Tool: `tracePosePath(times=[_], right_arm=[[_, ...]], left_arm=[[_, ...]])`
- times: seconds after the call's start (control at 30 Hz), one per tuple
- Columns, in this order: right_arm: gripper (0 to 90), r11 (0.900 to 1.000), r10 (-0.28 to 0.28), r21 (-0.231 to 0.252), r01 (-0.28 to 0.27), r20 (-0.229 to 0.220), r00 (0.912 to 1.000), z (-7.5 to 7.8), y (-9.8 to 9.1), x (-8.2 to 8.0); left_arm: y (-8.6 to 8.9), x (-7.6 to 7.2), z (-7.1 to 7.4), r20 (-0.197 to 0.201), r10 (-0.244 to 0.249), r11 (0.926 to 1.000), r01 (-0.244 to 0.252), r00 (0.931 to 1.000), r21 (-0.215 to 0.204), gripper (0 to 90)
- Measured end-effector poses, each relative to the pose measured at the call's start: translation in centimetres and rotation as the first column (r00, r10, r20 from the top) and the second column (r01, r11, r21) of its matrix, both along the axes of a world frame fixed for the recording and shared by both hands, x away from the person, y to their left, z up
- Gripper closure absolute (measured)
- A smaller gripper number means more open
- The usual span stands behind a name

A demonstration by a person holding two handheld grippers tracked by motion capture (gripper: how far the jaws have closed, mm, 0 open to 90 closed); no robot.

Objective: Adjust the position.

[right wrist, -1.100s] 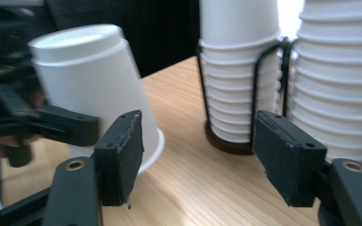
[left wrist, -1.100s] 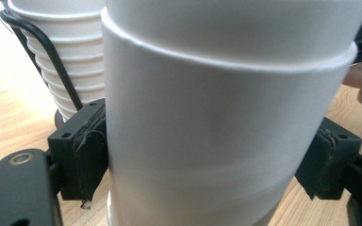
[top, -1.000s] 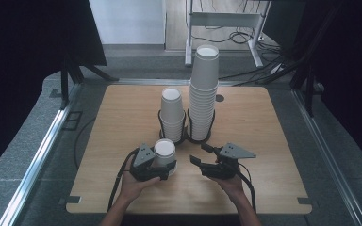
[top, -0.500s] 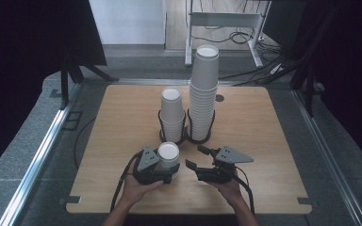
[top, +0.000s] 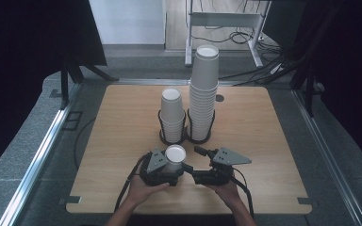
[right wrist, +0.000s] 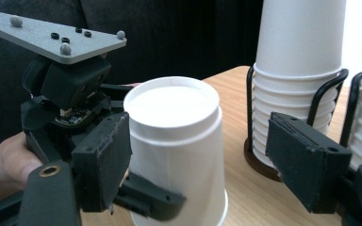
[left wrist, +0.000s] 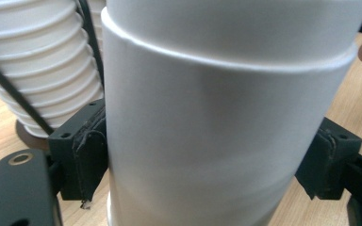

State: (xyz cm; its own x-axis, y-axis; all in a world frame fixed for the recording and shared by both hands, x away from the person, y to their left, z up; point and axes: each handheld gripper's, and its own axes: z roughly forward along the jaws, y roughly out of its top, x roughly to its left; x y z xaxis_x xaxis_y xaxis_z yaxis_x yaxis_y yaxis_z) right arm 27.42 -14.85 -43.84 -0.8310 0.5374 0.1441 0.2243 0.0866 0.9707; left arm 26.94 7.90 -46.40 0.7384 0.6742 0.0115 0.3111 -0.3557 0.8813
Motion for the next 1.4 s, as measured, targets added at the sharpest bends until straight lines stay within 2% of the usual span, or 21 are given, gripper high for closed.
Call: tracePosePath(times=[0.17, 0.27, 0.3, 0.37, 0.4, 0.47, 0.5, 0.53, 0.67, 0.7, 0.77, 0.83, 0.97, 1.1, 1.2, 1.4], right_arm=[[19.1, 0.9996, 0.024, -0.013, -0.024, -0.02, 0.9995, -0.3, 0.6, 0.0], [16.6, 0.9983, 0.045, -0.036, -0.046, -0.024, 0.9987, -0.6, 1.6, -0.2], [16.6, 0.9983, 0.045, -0.036, -0.046, -0.024, 0.9987, -0.6, 1.6, -0.2], [15.9, 0.9967, 0.031, -0.075, -0.031, -0.009, 0.9995, -0.9, 2.2, -0.4], [15.9, 0.9967, 0.031, -0.075, -0.031, -0.009, 0.9995, -0.9, 2.2, -0.4], [17.0, 0.9964, 0.028, -0.08, -0.029, -0.009, 0.9996, -1.0, 2.3, -0.5], [22.6, 0.9966, 0.026, -0.078, -0.026, -0.005, 0.9996, -1.0, 2.2, -0.5], [22.6, 0.9966, 0.026, -0.078, -0.026, -0.005, 0.9996, -1.0, 2.2, -0.5], [25.2, 0.9979, 0.018, -0.062, -0.019, -0.024, 0.9996, -1.1, 1.9, -0.3], [25.6, 0.9983, 0.014, -0.055, -0.015, -0.027, 0.9995, -1.0, 1.9, -0.2], [25.8, 0.9993, 0.004, -0.037, -0.006, -0.045, 0.999, -1.0, 1.7, 0.0], [25.9, 1.0, -0.004, 0.002, 0.004, -0.061, 0.9981, -1.1, 1.3, 0.2], [26.0, 0.996, 0.011, 0.089, -0.003, -0.087, 0.9961, -1.0, 0.4, 0.5], [26.0, 0.9899, 0.028, 0.141, -0.013, -0.104, 0.9942, -1.2, -0.1, 0.8], [25.9, 0.9881, 0.037, 0.153, -0.02, -0.111, 0.9932, -1.2, -0.1, 0.9], [25.9, 0.991, 0.032, 0.133, -0.019, -0.102, 0.9943, -1.3, 0.0, 0.8]], left_arm=[[-1.0, -0.5, -0.4, 0.0, -0.02, 0.9996, 0.02, 0.9998, 0.022, 16.7], [-1.4, -0.7, -0.5, -0.005, -0.03, 0.9992, 0.03, 0.9995, 0.027, 16.7], [-1.6, -0.8, -0.5, -0.004, -0.037, 0.999, 0.037, 0.9993, 0.027, 16.7], [-2.2, -1.2, -0.3, 0.004, -0.054, 0.9981, 0.053, 0.9986, 0.031, 16.7], [-2.2, -1.2, -0.3, 0.004, -0.054, 0.9981, 0.053, 0.9986, 0.031, 16.7], [-2.4, -1.4, -0.2, 0.006, -0.063, 0.9975, 0.063, 0.998, 0.032, 16.7], [-2.6, -1.5, -0.2, 0.007, -0.069, 0.9972, 0.069, 0.9976, 0.03, 16.7], [-2.6, -1.5, -0.2, 0.007, -0.069, 0.9972, 0.069, 0.9976, 0.03, 16.7], [-2.6, -1.5, -0.3, 0.006, -0.061, 0.9979, 0.061, 0.9981, 0.023, 15.9], [-2.6, -1.5, -0.3, 0.012, -0.049, 0.9988, 0.049, 0.9987, 0.007, 14.7], [-2.6, -1.4, -0.3, -0.007, -0.045, 0.9987, 0.045, 0.9989, 0.022, 10.0], [-2.6, -1.1, -0.3, -0.036, -0.039, 0.9983, 0.041, 0.9986, 0.041, 2.0], [-2.5, -0.9, -0.6, -0.056, -0.034, 0.9984, 0.036, 0.9979, 0.042, 2.6], [-2.6, -1.0, -0.6, -0.051, -0.053, 0.9977, 0.055, 0.9973, 0.041, 2.7], [-2.5, -1.1, -0.6, -0.032, -0.046, 0.9979, 0.048, 0.9984, 0.043, 5.9], [-2.4, -0.9, -0.8, -0.046, -0.061, 0.9967, 0.063, 0.9971, 0.051, 8.4]])
